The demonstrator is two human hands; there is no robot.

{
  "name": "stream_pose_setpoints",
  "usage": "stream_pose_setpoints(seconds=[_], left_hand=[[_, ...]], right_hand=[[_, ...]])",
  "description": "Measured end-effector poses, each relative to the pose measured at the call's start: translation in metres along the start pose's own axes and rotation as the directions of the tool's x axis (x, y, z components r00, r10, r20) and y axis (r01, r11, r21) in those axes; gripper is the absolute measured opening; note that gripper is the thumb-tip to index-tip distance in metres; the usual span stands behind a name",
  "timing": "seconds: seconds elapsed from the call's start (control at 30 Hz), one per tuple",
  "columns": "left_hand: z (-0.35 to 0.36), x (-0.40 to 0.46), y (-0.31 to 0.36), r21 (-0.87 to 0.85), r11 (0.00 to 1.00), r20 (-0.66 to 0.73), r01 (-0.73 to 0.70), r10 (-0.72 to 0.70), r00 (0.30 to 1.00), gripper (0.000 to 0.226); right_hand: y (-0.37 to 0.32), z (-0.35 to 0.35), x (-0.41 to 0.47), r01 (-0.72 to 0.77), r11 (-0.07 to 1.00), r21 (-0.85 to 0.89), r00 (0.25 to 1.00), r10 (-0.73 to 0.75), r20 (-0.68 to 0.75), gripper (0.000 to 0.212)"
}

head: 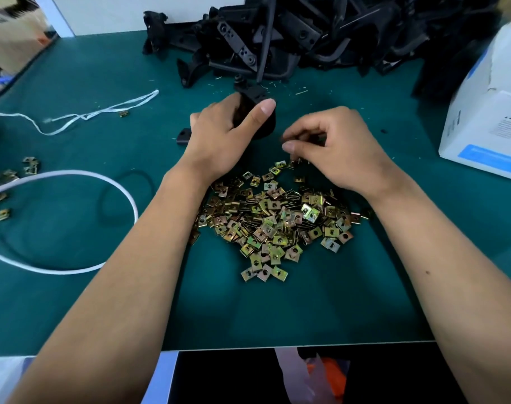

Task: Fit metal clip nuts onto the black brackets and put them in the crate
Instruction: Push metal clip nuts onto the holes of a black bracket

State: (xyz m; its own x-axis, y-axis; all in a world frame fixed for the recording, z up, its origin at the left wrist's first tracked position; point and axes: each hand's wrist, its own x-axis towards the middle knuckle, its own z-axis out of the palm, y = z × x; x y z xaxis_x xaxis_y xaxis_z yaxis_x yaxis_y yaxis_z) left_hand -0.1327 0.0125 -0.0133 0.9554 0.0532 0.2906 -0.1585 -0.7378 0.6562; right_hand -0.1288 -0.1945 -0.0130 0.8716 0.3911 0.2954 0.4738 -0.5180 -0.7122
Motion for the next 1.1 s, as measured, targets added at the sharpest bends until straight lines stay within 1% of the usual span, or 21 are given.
stream_pose_setpoints(seconds=[0.1,0.17,0.3,0.33,0.4,0.43,0.47,0.53,0.63,0.73,0.8,0.9,0.97,1.03,1.1], left_hand=[[0.0,0.0,0.0,-0.002,1.0,0.022,-0.015,0.015,1.0,0.046],[-0.001,-0.001,0.002,-0.01,1.0,0.041,-0.017,0.017,0.999,0.057],[-0.004,-0.003,0.004,-0.014,0.998,0.08,-0.067,0.068,0.994,0.08],[-0.005,-0.003,0.005,-0.013,0.996,0.085,-0.086,0.086,0.993,0.084],[-0.007,-0.004,0.006,-0.03,0.995,0.09,-0.099,0.102,0.991,0.092],[-0.007,-0.004,0.006,-0.046,0.994,0.09,-0.098,0.102,0.991,0.094],[-0.007,-0.003,0.005,-0.055,0.994,0.088,-0.098,0.103,0.991,0.094],[-0.007,-0.003,0.004,-0.022,0.993,0.094,-0.116,0.118,0.989,0.092],[-0.005,0.0,0.001,0.066,0.987,0.108,-0.144,0.137,0.985,0.088],[-0.004,0.001,0.0,0.075,0.984,0.116,-0.16,0.151,0.982,0.087],[-0.003,0.0,0.001,0.047,0.984,0.113,-0.174,0.167,0.979,0.083],[0.001,-0.002,0.004,-0.071,0.976,0.061,-0.205,0.209,0.976,0.057],[0.004,-0.003,0.007,-0.15,0.967,0.026,-0.207,0.213,0.977,0.041],[0.007,-0.003,0.009,-0.202,0.958,0.0,-0.203,0.208,0.978,0.032],[0.009,-0.006,0.013,-0.221,0.95,0.007,-0.221,0.228,0.974,0.023]], right_hand=[[0.0,0.001,0.0,-0.005,0.999,0.037,1.0,0.005,-0.001,0.011],[-0.001,0.002,-0.001,-0.014,0.998,0.054,1.0,0.015,-0.019,0.012],[0.0,0.002,-0.002,-0.024,1.0,0.013,0.999,0.025,-0.038,0.028],[0.0,0.002,-0.002,-0.018,1.0,0.0,1.0,0.018,-0.026,0.026],[0.002,0.003,0.0,-0.019,1.0,-0.019,1.0,0.019,-0.006,0.01],[0.003,0.003,0.001,-0.025,0.999,-0.029,1.0,0.024,-0.012,0.007],[0.005,0.002,0.001,-0.033,0.999,-0.027,0.999,0.032,-0.025,0.01],[0.008,0.002,0.002,-0.058,0.998,0.007,0.998,0.058,-0.034,0.013],[0.009,0.003,0.002,-0.102,0.994,0.04,0.995,0.102,-0.008,0.02],[0.008,0.004,0.002,-0.098,0.993,0.065,0.995,0.098,0.009,0.023],[0.007,0.004,0.003,-0.095,0.994,0.053,0.995,0.095,-0.001,0.021],[0.006,0.004,0.003,-0.096,0.994,0.048,0.995,0.097,-0.017,0.024],[0.004,0.005,0.002,-0.078,0.997,0.016,0.996,0.079,-0.039,0.026],[0.003,0.006,0.001,-0.063,0.998,0.012,0.996,0.063,-0.06,0.03],[0.003,0.006,0.001,-0.044,0.999,0.012,0.996,0.044,-0.072,0.034]])
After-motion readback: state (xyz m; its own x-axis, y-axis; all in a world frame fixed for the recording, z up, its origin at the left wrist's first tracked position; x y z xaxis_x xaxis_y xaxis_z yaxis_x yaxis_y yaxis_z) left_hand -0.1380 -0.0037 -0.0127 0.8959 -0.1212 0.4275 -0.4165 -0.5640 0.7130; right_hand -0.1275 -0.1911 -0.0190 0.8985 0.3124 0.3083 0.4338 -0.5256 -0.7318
